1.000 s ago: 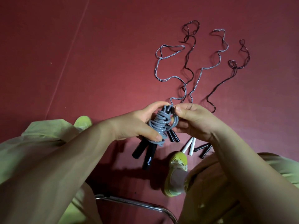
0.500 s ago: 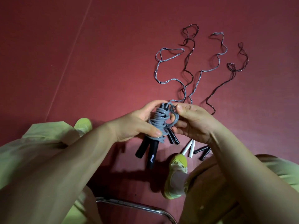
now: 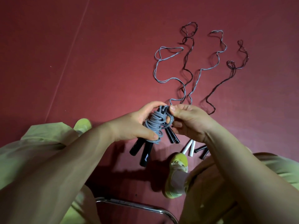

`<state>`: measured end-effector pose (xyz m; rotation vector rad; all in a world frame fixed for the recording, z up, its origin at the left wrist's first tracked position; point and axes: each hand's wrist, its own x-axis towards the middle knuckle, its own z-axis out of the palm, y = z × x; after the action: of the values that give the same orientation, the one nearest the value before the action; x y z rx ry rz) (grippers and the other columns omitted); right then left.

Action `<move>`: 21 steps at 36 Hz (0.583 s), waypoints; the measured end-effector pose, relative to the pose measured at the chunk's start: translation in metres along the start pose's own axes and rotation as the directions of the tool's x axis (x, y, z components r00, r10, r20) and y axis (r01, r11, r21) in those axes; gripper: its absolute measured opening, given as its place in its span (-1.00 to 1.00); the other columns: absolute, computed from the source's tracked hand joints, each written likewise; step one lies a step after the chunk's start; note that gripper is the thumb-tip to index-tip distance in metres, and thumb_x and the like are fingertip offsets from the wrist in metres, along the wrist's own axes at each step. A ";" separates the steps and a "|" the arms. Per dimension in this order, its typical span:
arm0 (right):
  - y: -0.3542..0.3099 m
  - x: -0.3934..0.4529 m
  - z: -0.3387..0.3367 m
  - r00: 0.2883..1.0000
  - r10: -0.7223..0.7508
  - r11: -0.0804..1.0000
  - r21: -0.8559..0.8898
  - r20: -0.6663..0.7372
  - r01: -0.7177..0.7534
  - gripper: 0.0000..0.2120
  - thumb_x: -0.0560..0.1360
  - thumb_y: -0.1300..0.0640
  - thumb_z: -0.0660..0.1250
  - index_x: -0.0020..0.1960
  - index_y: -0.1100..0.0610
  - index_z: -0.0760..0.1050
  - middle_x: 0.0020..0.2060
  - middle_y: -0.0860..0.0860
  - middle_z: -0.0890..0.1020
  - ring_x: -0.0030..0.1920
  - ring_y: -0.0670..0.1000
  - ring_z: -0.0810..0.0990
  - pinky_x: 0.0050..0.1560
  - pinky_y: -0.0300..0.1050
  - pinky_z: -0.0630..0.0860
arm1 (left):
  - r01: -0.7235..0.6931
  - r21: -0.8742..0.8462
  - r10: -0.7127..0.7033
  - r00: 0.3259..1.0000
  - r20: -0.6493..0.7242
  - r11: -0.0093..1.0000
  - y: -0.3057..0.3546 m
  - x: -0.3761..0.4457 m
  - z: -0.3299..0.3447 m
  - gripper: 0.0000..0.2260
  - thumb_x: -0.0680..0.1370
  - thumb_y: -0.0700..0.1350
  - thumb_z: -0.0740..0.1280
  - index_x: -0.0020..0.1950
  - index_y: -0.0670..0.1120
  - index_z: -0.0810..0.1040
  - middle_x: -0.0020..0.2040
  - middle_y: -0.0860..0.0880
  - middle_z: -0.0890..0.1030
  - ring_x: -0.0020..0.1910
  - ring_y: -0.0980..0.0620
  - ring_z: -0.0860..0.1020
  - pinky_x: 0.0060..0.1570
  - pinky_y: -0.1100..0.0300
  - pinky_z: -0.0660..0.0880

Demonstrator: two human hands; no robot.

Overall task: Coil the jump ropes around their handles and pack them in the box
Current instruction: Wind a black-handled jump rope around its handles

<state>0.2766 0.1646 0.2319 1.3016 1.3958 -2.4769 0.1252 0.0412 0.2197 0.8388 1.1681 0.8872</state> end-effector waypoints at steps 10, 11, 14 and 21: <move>0.005 -0.001 0.006 0.989 -0.050 0.996 -0.077 -0.138 0.040 -0.85 0.57 0.14 0.30 -0.18 0.11 0.43 -0.52 -0.11 0.49 -0.45 -0.09 0.21 -0.37 -0.24 0.38 | 0.045 0.222 -0.028 0.996 -0.081 0.974 -0.002 0.003 0.001 -0.33 0.19 0.01 0.44 0.18 0.46 0.28 0.21 -0.17 0.53 0.21 -0.23 0.50 0.19 -0.20 0.46; 0.005 -0.001 0.006 0.991 -0.045 0.996 -0.084 -0.126 0.035 -0.89 0.57 0.14 0.29 -0.13 0.11 0.47 -0.51 -0.12 0.49 -0.45 -0.10 0.21 -0.38 -0.27 0.39 | 0.048 0.246 -0.028 0.996 -0.085 0.968 -0.002 0.003 0.000 -0.33 0.19 0.02 0.44 0.19 0.44 0.28 0.20 -0.16 0.53 0.19 -0.23 0.50 0.18 -0.21 0.47; 0.005 -0.001 0.007 0.992 -0.045 0.994 -0.100 -0.116 0.034 -0.90 0.58 0.12 0.28 -0.07 0.11 0.54 -0.43 -0.10 0.52 -0.46 -0.10 0.20 -0.38 -0.28 0.41 | 0.041 0.265 -0.017 0.996 -0.091 0.963 0.001 0.003 0.001 -0.34 0.19 0.02 0.43 0.19 0.43 0.28 0.21 -0.13 0.53 0.20 -0.22 0.50 0.18 -0.21 0.46; 0.001 -0.001 0.010 0.980 -0.094 0.989 -0.128 -0.175 0.072 -0.84 0.56 0.12 0.31 -0.20 0.09 0.50 -0.38 -0.02 0.50 -0.44 -0.08 0.21 -0.38 -0.27 0.45 | 0.012 0.257 0.025 0.990 -0.139 0.966 0.001 0.006 0.006 -0.32 0.20 0.01 0.44 0.20 0.45 0.27 0.24 -0.05 0.48 0.23 -0.18 0.49 0.20 -0.20 0.44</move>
<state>0.2716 0.1568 0.2346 1.5042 1.6433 -2.3302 0.1318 0.0464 0.2189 1.0024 1.4270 0.8210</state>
